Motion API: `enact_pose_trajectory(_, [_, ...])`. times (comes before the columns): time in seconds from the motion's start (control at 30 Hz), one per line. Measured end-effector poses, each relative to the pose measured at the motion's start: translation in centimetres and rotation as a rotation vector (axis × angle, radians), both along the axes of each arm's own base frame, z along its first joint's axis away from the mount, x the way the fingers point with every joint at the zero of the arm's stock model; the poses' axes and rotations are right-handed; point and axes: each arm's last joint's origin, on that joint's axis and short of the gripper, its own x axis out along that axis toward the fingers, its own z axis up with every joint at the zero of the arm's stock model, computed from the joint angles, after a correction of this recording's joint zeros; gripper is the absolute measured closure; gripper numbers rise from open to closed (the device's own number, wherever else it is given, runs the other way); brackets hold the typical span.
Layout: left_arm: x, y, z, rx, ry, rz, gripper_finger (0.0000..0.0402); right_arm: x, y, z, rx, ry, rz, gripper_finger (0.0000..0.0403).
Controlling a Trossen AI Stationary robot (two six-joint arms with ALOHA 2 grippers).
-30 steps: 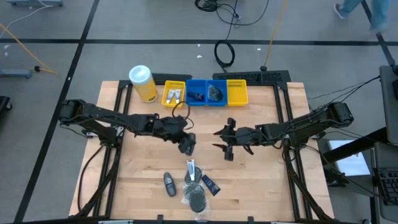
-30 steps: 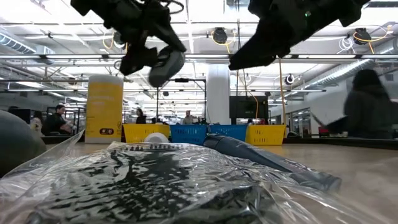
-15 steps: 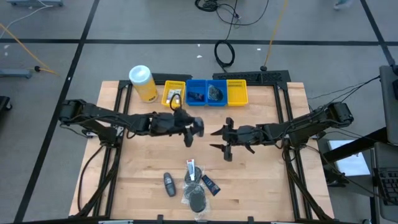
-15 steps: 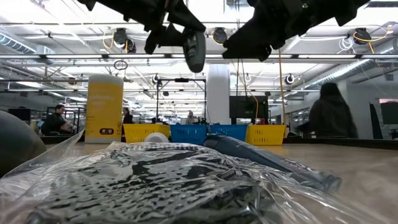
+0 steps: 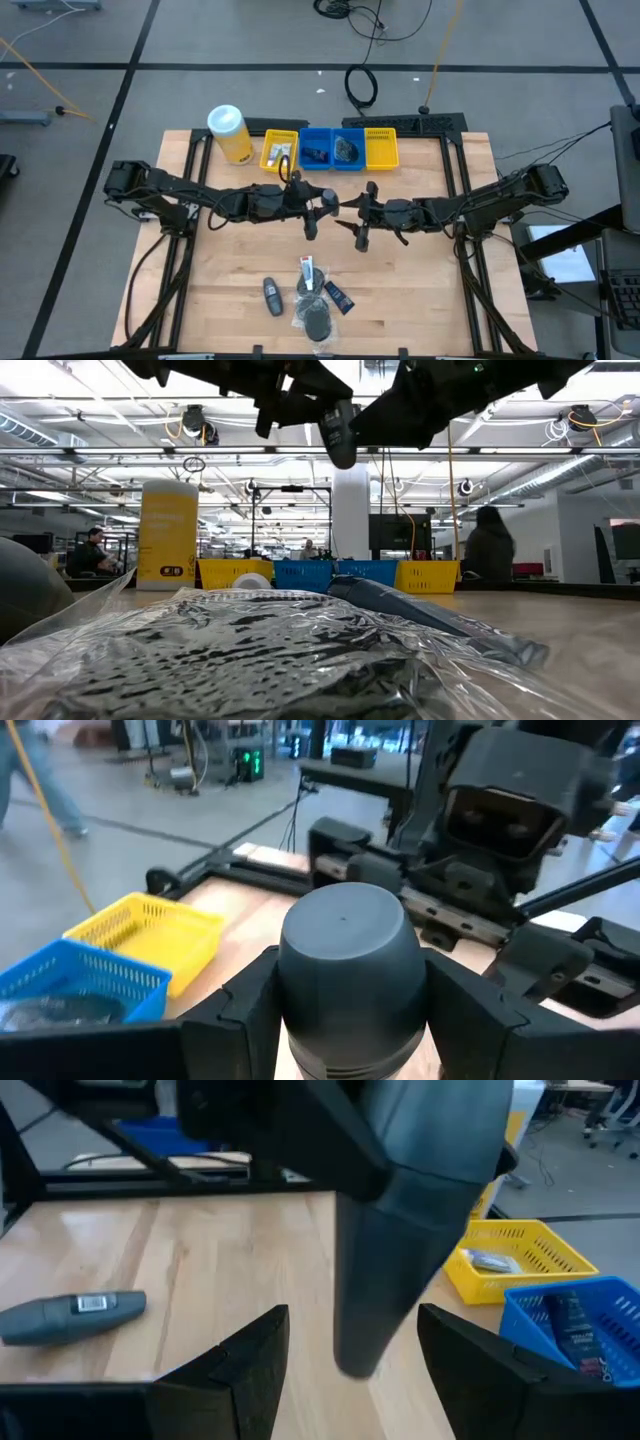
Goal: Pick & Place Travel size toiletries
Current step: Put the deodorant into the right yellow bin
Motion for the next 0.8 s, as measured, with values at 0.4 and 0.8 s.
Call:
enact_pose_trajectory(0.4, [1.4,-0.1,-1.0,0.051,-0.068,-0.007,0.0213,0.3,-1.6,0.3,0.008,-0.035,-0.049,0.0188])
enact_pose_trajectory(0.8, [2.0,-0.1,-0.6,0.085,-0.107,-0.005,0.0213,0.6,-2.1,0.0,0.009,-0.041,-0.07,0.0222])
